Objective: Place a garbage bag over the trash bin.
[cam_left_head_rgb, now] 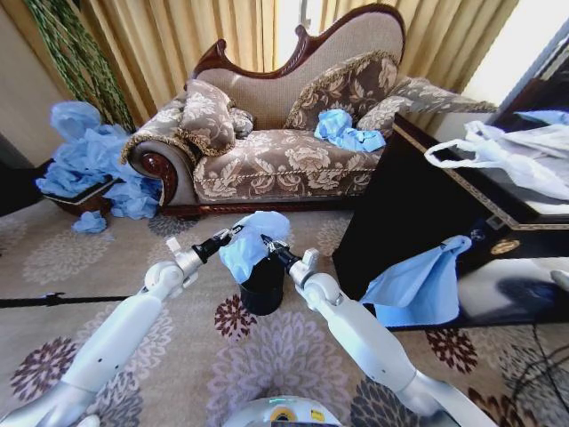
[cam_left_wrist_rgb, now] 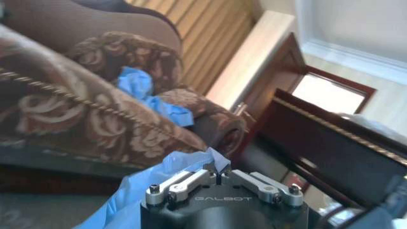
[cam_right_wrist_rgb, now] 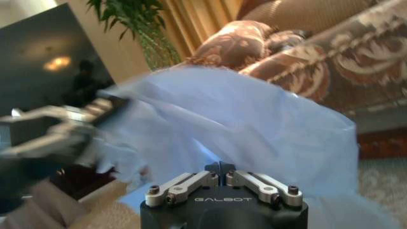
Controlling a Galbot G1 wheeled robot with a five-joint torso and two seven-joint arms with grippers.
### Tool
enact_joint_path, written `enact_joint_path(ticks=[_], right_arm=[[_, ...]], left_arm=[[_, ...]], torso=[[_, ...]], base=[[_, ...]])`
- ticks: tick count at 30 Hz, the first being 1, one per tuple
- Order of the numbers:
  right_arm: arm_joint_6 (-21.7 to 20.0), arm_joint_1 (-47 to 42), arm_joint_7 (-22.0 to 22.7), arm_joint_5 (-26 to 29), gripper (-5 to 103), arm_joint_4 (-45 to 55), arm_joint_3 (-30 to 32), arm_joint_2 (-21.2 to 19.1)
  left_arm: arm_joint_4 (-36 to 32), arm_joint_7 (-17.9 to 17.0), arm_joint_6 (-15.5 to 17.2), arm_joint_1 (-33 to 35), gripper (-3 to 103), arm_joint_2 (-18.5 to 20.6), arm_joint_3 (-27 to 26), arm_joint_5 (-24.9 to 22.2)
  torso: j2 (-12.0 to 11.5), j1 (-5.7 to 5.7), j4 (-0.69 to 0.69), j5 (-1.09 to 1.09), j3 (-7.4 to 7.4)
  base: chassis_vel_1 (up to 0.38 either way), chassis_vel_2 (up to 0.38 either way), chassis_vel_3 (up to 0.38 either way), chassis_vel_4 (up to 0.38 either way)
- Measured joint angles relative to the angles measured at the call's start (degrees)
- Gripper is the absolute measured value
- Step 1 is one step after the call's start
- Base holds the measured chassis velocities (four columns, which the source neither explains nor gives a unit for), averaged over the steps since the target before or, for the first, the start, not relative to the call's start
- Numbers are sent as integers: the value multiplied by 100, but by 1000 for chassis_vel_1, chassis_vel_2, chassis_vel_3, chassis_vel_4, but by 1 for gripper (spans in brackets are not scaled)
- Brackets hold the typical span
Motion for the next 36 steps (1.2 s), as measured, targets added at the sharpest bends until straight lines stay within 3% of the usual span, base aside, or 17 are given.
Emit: enact_joint_path(ticks=[3,6,10,13,16,18,23,29,36], right_arm=[[-22,54,-239,250,0,-225,94,-29],[-39,239,-1195,636,0,-723,222,-199],[-90,408,-1701,844,0,-952,224,-243],[-138,482,-1833,983,0,-997,220,-230],[-323,542,-1970,1224,0,-943,160,-265],[-692,603,-2348,1362,0,-762,-38,-476],[-1145,721,-2877,1329,0,-545,-385,-804],[-1286,947,-3156,1112,0,-445,-723,-1052],[-1380,999,-3241,1362,0,-153,-904,-1202]], left_arm=[[-195,30,40,-1,0,89,-1,-52],[-612,262,157,94,0,312,-67,-109],[-839,463,230,212,0,418,-97,-140],[-860,570,258,229,0,434,-77,-125],[-821,649,270,223,0,446,-47,-107],[-711,734,291,140,0,484,1,-97],[-557,808,312,-33,0,528,76,-100],[-401,883,351,-231,0,559,155,-107],[-209,895,354,-394,0,564,238,-107]], torso=[[0,0,0,1,0],[0,0,-1,1,0],[0,0,1,1,0],[0,0,1,1,0],[0,0,1,0,0],[0,0,1,-1,0],[0,0,-2,0,0],[0,0,1,0,0],[0,1,1,-1,0]], base=[[0,0,0,0],[0,0,0,0],[0,0,0,0],[0,0,0,0],[0,0,0,0],[0,0,0,0],[0,0,0,0],[0,0,0,0],[0,0,0,0]])
